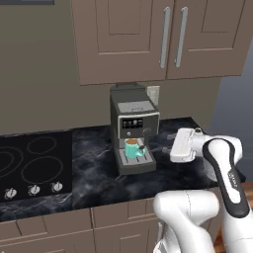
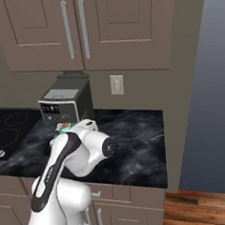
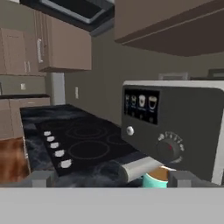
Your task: Pick up the brewed coffee from the coffee machine and place it next to the breakfast plate on the dining counter.
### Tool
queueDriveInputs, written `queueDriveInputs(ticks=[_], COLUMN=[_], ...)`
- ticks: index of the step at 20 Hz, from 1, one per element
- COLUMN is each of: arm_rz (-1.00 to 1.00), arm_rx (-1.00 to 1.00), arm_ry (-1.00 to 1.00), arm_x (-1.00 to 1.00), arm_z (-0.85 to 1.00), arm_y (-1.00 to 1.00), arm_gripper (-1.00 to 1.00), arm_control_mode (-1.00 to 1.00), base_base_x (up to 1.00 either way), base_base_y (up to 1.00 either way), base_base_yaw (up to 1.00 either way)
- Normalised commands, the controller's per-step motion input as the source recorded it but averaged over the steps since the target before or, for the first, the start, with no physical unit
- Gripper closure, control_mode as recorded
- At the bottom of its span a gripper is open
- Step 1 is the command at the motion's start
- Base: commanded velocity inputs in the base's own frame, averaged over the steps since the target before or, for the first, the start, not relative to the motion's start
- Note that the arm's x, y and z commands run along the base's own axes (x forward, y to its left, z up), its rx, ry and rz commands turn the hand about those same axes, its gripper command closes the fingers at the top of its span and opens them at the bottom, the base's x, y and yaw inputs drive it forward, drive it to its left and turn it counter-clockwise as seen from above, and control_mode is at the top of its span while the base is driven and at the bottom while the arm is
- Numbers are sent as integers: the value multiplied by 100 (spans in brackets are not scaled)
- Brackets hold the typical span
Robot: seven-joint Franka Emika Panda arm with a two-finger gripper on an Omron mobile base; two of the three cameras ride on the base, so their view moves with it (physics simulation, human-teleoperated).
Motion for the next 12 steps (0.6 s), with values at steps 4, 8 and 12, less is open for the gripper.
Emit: queueDriveInputs(ticks=[4, 8, 12], arm_rz=[0, 0, 0], arm_rx=[4, 0, 0], arm_ry=[11, 14, 12], arm_x=[22, 28, 23], arm_z=[-33, -49, -49], arm_y=[40, 28, 4], arm_gripper=[-100, -100, -100], arm_control_mode=[-100, -100, -100], base_base_x=[0, 0, 0], base_base_y=[0, 0, 0], base_base_yaw=[0, 0, 0])
